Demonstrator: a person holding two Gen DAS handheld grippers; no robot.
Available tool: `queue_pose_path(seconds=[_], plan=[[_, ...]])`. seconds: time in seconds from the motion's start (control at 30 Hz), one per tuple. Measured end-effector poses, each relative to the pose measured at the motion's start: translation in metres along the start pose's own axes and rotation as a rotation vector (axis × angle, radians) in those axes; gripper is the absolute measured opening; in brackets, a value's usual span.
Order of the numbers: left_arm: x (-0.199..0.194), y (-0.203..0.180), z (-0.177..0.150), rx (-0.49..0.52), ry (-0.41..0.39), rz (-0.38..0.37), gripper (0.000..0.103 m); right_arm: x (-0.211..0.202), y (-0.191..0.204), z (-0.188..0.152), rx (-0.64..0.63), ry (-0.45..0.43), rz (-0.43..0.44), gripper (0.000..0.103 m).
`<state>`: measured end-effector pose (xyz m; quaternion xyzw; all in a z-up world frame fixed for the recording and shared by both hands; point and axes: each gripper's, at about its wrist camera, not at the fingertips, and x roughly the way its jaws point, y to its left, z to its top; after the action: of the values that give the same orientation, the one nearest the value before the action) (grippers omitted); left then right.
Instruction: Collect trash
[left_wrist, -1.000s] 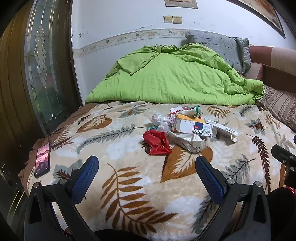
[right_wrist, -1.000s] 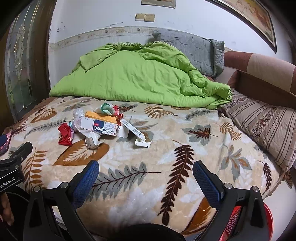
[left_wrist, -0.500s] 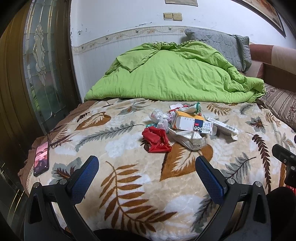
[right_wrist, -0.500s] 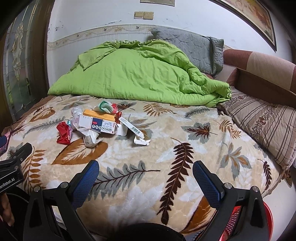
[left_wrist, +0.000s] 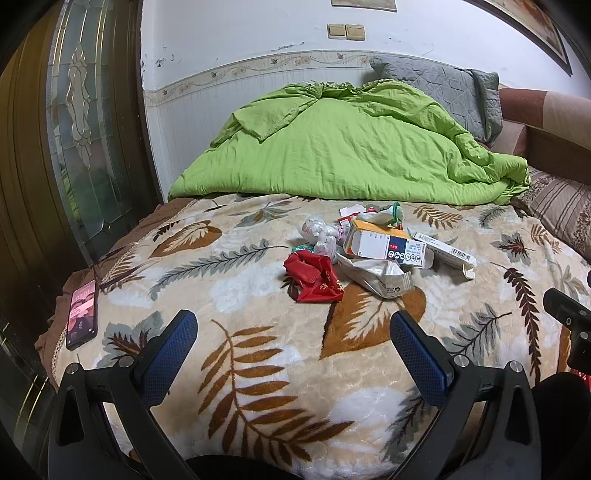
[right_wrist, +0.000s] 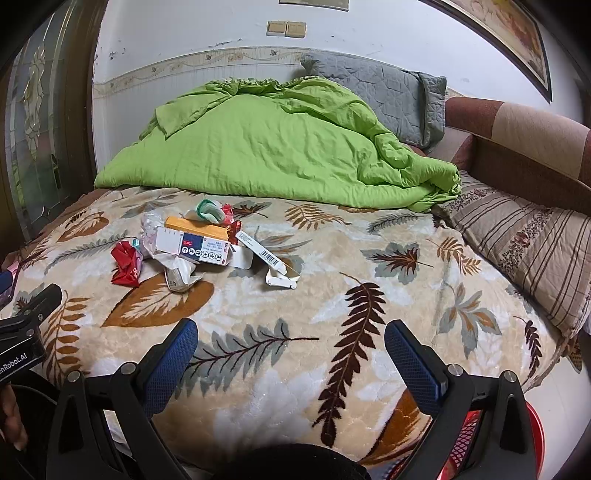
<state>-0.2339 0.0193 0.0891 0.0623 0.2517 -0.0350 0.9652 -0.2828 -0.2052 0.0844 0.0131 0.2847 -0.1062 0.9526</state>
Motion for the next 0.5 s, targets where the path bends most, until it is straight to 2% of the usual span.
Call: queue_pose_path(seconds=[0.5], plan=[[0.0000, 0.0004, 0.0003, 0.000, 0.003, -0.001, 0.103, 0.0004, -0.0006, 0.0003, 0.000, 0.002, 0.003, 0.102]])
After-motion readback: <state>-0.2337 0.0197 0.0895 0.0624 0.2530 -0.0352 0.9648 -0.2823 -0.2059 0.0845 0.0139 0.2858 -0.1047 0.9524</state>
